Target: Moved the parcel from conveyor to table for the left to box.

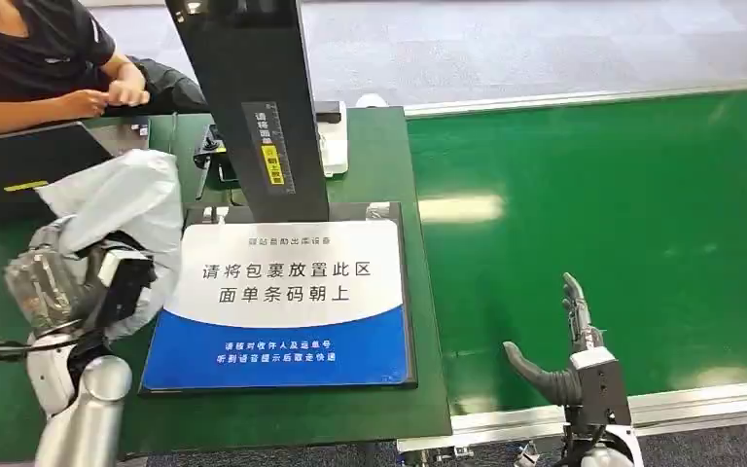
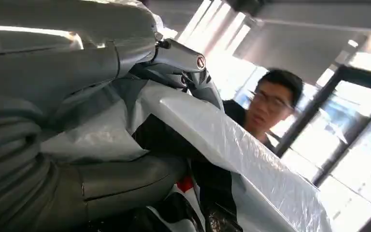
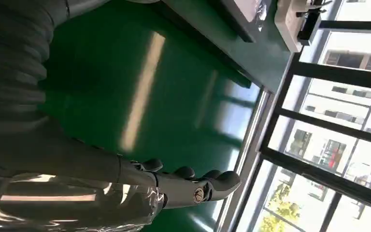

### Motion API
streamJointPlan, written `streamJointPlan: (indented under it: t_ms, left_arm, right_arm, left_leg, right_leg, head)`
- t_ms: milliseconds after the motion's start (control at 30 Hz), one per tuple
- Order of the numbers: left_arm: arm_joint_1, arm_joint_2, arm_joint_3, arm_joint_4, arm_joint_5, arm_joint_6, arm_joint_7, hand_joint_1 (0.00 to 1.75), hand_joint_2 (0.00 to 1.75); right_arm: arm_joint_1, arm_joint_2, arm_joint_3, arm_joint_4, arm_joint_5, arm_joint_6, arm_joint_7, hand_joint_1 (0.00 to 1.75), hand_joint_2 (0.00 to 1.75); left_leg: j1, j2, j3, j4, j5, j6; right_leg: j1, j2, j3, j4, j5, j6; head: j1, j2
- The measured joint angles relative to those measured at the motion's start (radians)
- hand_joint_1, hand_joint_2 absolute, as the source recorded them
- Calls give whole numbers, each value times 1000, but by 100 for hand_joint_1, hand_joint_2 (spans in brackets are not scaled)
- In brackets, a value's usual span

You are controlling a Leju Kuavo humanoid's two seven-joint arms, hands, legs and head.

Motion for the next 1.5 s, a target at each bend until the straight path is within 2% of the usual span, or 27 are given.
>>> streamJointPlan:
  t_ms: [133, 300, 600, 800, 833, 900, 1000, 1067, 1200, 1367, 1400, 1500]
  left_arm:
    - [-12, 1, 108, 7, -8, 8, 9, 175, 175]
    - [-19, 2, 166, 22, -16, 11, 9, 175, 175]
    - [-22, 2, 189, 33, -18, 13, 9, 175, 175]
    - [-36, 18, 232, 66, -51, 52, 78, 173, 175]
    - [-39, 25, 251, 79, -44, 68, 73, 0, 175]
    - [-48, 33, 311, 92, -45, 78, -9, 0, 175]
    - [-88, 30, 509, 99, -77, 81, -249, 0, 175]
    - [-114, 26, 614, 103, -81, 81, -335, 0, 175]
    - [-139, 14, 737, 106, -83, 81, -372, 0, 175]
    - [-152, 3, 806, 108, -84, 81, -375, 0, 175]
    - [-155, 1, 815, 108, -85, 81, -375, 0, 0]
    - [-160, -2, 831, 108, -85, 81, -376, 0, 0]
  right_arm:
    - [5, 0, -11, 0, 0, 0, -5, 0, 175]
    - [5, 0, -13, 5, 0, 0, -5, 0, 175]
    - [5, 0, -13, 7, 0, 1, -5, 0, 175]
    - [4, 0, -13, 16, 0, 1, -6, 0, 175]
    - [3, 0, -13, 20, -1, 0, -7, 0, 175]
    - [1, 0, -13, 26, -3, 1, -8, 0, 175]
    - [-4, 0, -12, 35, -3, 1, -8, 0, 175]
    - [-5, 1, -11, 40, -4, 1, -9, 0, 175]
    - [-9, 1, -10, 45, -5, 0, -10, 0, 175]
    - [-11, 2, -9, 46, -5, 0, -11, 0, 175]
    - [-11, 2, -9, 47, -5, 0, -11, 0, 175]
    - [-11, 3, -8, 48, -5, 0, -11, 0, 175]
  left_leg:
    - [0, 0, 0, 0, 0, 0]
    - [0, 0, -1, 0, 0, 0]
    - [0, 0, -1, 0, 0, 0]
    - [0, 0, -1, 0, -1, 0]
    - [1, 0, -1, 0, -1, 0]
    - [1, 0, -2, 0, -1, 0]
    - [2, 1, -2, 0, -1, 0]
    - [2, 1, -2, 0, -1, 0]
    - [2, 0, -2, 0, -1, 0]
    - [1, 0, -2, 0, -1, 0]
    - [1, 0, -2, 0, -1, 0]
    - [1, 0, -2, 0, -1, 0]
  right_leg:
    - [0, 0, 0, 0, 0, 0]
    - [0, 0, 0, 0, 0, 0]
    - [0, 0, 0, 0, 0, 0]
    - [0, 0, 0, 0, 0, 0]
    - [0, 0, 0, 0, 0, 0]
    - [1, 0, 0, 1, 0, 0]
    - [1, 1, -2, 1, 0, 0]
    - [1, 1, -2, 1, 0, 0]
    - [1, 1, -1, 0, 0, 0]
    - [1, 1, -1, 0, 0, 0]
    - [1, 1, -1, 0, 0, 0]
    - [1, 1, -1, 0, 0, 0]
  head:
    - [0, 0]
    - [0, 0]
    - [0, 0]
    - [0, 0]
    - [0, 0]
    - [0, 0]
    - [0, 0]
    - [0, 0]
    - [0, 0]
    - [0, 0]
    - [0, 0]
    - [0, 0]
